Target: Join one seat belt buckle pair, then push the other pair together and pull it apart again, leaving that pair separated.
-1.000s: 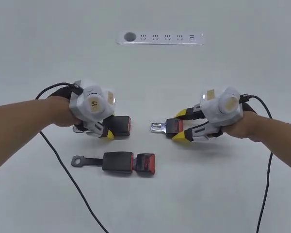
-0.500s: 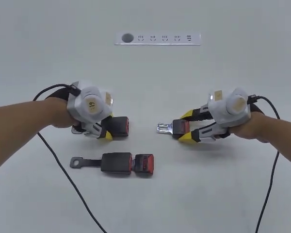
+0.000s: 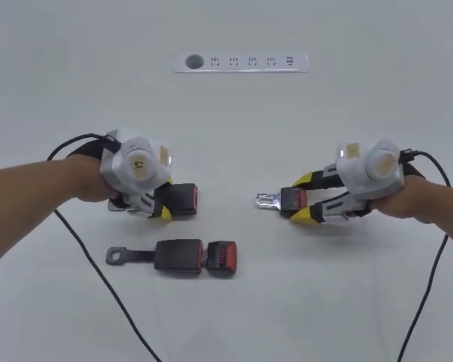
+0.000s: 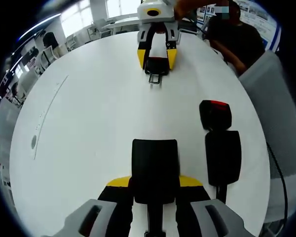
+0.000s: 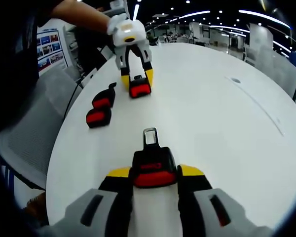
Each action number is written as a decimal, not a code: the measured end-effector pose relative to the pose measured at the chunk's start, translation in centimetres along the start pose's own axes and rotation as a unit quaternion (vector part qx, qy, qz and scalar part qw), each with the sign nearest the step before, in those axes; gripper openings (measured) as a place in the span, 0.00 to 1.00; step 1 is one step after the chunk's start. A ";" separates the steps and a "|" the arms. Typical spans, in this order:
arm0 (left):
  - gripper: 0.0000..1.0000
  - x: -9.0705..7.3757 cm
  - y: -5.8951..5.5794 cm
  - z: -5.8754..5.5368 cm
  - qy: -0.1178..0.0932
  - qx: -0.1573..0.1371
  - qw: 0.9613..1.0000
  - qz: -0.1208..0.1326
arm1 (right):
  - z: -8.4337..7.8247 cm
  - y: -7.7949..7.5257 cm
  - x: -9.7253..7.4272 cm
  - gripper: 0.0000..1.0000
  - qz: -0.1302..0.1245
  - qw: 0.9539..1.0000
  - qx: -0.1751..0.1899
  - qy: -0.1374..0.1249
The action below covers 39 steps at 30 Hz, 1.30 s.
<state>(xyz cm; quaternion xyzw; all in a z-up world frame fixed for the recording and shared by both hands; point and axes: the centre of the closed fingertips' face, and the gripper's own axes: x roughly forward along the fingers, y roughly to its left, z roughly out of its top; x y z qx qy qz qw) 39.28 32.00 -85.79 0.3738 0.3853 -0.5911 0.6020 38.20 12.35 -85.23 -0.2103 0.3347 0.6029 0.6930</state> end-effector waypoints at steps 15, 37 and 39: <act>0.34 0.1 0.1 -0.1 0.000 -0.001 1.000 0.000 | -1.6 -0.3 -1.7 0.36 -0.004 1.000 0.011 0.013; 0.35 0.0 0.0 0.3 0.009 -0.013 1.000 0.005 | -2.5 -0.2 -2.4 0.36 -0.012 0.999 0.027 0.026; 0.35 0.0 0.0 0.5 0.002 -0.061 0.998 0.015 | -2.3 -0.5 -2.4 0.43 -0.038 0.997 0.065 0.019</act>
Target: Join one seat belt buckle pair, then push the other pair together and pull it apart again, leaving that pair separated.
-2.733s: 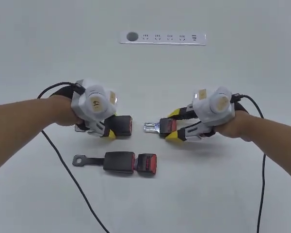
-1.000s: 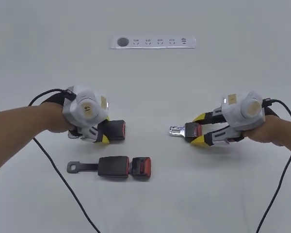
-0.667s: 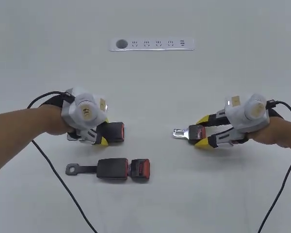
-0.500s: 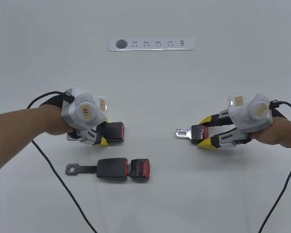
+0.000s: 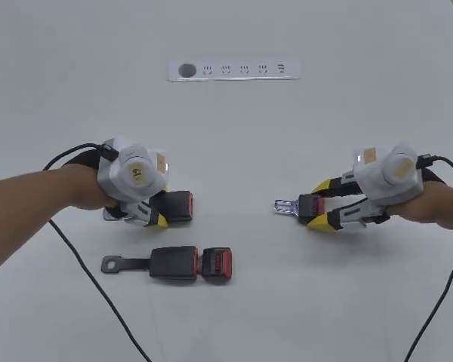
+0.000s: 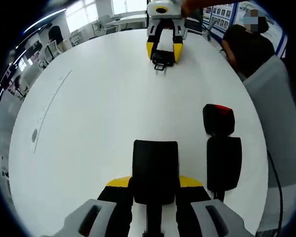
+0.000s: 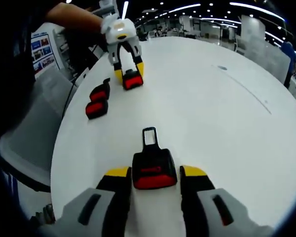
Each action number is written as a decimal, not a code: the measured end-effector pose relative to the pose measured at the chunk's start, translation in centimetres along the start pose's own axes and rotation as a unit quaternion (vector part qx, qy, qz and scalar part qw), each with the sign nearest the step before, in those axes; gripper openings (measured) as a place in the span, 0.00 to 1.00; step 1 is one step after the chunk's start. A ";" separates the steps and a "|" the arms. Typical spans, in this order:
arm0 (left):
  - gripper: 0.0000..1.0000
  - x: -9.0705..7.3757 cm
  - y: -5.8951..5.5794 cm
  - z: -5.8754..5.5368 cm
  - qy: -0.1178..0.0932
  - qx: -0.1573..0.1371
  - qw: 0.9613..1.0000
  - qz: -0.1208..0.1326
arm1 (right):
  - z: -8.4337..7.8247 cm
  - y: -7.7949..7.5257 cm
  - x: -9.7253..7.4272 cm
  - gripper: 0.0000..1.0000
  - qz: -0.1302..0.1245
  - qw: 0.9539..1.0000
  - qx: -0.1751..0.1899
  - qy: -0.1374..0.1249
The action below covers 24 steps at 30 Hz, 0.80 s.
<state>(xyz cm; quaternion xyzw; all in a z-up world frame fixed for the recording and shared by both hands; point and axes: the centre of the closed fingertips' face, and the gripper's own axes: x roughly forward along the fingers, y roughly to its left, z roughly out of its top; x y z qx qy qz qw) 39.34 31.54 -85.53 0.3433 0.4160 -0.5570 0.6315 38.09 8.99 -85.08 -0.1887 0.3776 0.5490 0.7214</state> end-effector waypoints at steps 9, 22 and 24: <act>0.54 -2.5 1.0 2.0 -0.097 -0.138 0.984 0.056 | 2.0 -2.9 -2.8 0.75 -0.119 0.984 0.087 -0.100; 0.91 -9.2 2.0 1.7 -0.240 -0.312 0.897 0.199 | 4.0 -2.2 -5.2 0.95 -0.277 0.924 0.186 -0.189; 0.94 -9.9 1.3 1.3 -0.250 -0.330 0.887 0.204 | 4.6 -1.4 -5.1 0.99 -0.277 0.922 0.188 -0.193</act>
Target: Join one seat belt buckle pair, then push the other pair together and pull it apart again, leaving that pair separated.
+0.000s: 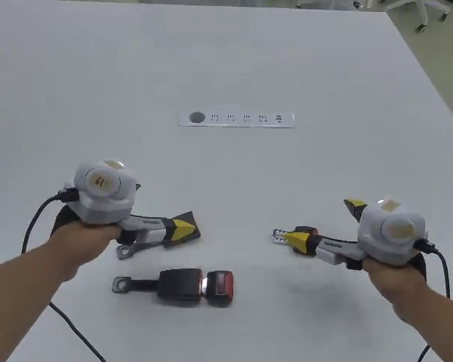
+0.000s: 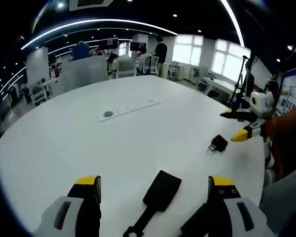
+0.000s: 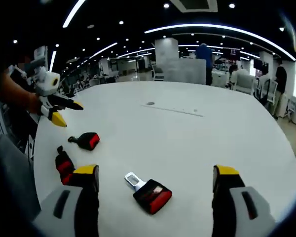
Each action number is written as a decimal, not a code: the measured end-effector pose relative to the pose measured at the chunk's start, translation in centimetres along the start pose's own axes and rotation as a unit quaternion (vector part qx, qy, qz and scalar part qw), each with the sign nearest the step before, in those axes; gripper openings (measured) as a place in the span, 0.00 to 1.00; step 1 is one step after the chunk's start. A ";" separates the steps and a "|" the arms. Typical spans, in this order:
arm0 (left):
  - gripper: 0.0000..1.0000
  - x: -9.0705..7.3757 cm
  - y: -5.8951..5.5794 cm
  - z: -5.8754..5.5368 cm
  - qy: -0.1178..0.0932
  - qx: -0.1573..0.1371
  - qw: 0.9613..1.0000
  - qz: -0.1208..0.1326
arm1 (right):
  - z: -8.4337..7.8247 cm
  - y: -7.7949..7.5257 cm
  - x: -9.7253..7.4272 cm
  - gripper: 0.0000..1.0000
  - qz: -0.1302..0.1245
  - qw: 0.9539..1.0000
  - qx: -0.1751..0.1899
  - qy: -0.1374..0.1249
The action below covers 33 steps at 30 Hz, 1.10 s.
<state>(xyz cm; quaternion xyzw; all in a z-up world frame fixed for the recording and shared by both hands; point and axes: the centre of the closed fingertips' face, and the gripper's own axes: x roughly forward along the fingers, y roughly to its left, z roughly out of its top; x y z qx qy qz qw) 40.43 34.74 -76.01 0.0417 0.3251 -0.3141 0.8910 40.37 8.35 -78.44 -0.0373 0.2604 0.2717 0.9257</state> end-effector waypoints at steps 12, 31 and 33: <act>1.00 -6.1 0.0 -2.8 -0.022 -0.040 0.999 0.023 | 1.3 4.3 -2.7 1.00 -0.010 0.999 -0.032 -0.025; 1.00 -13.5 1.2 -5.7 -0.071 -0.021 0.996 0.052 | 0.6 10.3 -7.2 1.00 0.008 0.997 -0.075 -0.035; 1.00 -13.9 1.8 -6.1 -0.066 -0.004 0.996 0.066 | 0.5 10.5 -7.7 1.00 0.006 0.997 -0.074 -0.036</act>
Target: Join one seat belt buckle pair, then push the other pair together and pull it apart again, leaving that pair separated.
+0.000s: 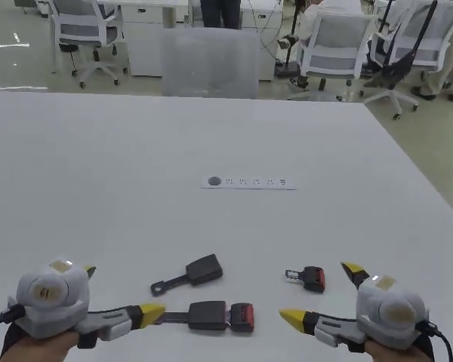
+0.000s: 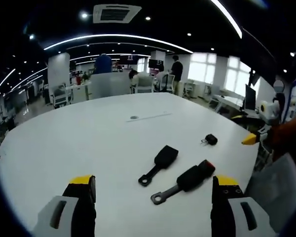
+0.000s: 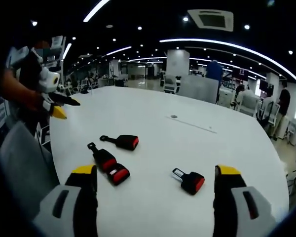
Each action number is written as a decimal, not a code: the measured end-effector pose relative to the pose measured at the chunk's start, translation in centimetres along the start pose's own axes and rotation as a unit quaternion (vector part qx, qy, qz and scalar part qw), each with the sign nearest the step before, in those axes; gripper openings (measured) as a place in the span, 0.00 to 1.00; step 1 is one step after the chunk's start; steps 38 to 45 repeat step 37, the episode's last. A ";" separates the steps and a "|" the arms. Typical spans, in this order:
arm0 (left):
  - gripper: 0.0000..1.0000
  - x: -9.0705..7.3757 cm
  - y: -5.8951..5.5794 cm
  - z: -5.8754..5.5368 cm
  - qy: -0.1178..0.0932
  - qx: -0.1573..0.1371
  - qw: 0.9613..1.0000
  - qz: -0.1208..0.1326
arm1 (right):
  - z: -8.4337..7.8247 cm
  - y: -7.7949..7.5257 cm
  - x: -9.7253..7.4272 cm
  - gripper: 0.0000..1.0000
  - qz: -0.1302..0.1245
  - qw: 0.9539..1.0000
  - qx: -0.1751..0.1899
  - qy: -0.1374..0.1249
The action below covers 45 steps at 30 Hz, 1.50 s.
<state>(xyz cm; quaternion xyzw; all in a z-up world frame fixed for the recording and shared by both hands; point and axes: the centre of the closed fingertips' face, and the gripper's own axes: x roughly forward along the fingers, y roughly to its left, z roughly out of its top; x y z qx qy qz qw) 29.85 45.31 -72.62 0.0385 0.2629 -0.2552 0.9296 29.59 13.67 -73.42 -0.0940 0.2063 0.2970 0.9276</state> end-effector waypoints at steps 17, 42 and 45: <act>1.00 -2.1 -0.4 -0.8 -0.018 0.008 1.000 -0.006 | -1.4 -0.1 -2.5 1.00 -0.038 0.999 0.009 0.008; 1.00 -2.5 -2.2 -1.5 -0.014 0.014 1.000 -0.021 | -2.0 0.1 -3.0 1.00 -0.042 0.999 0.012 0.009; 1.00 -2.5 -2.2 -1.5 -0.014 0.014 1.000 -0.021 | -2.0 0.1 -3.0 1.00 -0.042 0.999 0.012 0.009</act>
